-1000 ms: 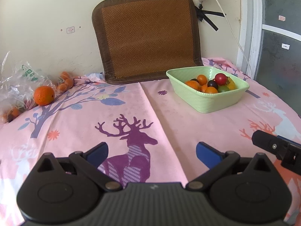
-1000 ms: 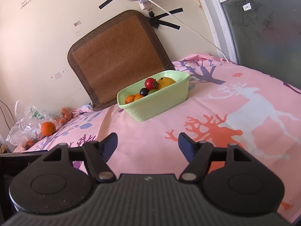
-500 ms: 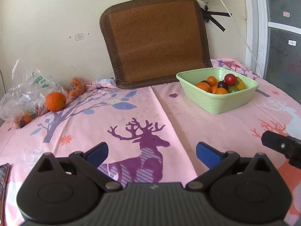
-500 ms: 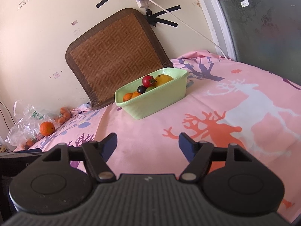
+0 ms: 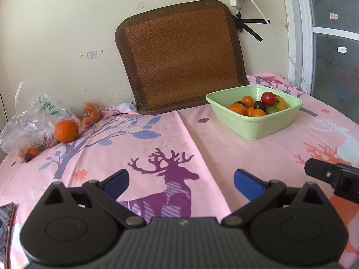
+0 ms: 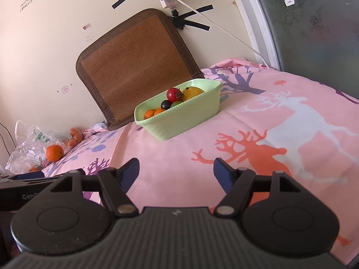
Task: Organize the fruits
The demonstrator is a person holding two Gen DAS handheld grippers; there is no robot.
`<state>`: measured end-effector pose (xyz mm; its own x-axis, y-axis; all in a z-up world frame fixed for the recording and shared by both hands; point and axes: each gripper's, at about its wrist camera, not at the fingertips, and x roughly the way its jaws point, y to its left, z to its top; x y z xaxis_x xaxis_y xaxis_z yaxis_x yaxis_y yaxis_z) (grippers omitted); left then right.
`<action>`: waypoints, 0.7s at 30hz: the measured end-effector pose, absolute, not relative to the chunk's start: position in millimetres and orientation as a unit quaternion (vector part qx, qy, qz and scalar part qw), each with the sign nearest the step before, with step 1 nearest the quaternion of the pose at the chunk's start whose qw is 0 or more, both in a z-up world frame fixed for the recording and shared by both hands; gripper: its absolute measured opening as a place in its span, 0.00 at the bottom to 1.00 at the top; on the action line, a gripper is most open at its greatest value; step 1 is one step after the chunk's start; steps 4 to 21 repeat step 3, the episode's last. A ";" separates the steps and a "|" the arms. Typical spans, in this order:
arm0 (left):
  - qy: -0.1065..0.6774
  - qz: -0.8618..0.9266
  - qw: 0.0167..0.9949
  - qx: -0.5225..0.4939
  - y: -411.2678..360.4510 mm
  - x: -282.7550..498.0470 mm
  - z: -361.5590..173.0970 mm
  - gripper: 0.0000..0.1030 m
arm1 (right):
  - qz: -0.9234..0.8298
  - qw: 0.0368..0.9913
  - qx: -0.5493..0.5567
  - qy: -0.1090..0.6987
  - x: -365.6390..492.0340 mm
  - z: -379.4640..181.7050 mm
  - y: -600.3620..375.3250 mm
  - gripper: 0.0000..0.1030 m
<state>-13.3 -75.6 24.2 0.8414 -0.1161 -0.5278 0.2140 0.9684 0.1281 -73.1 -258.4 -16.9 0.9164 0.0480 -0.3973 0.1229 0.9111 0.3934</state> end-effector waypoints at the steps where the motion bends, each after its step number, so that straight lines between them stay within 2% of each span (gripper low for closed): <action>1: 0.272 -0.090 0.954 0.089 -75.3 -12.4 23.2 1.00 | -0.021 0.957 0.208 0.202 -73.3 -17.2 -258.3 0.73; 21: 0.279 -0.100 0.951 0.082 -74.4 -10.9 22.0 1.00 | -0.021 0.958 0.204 0.201 -73.4 -18.0 -257.8 0.74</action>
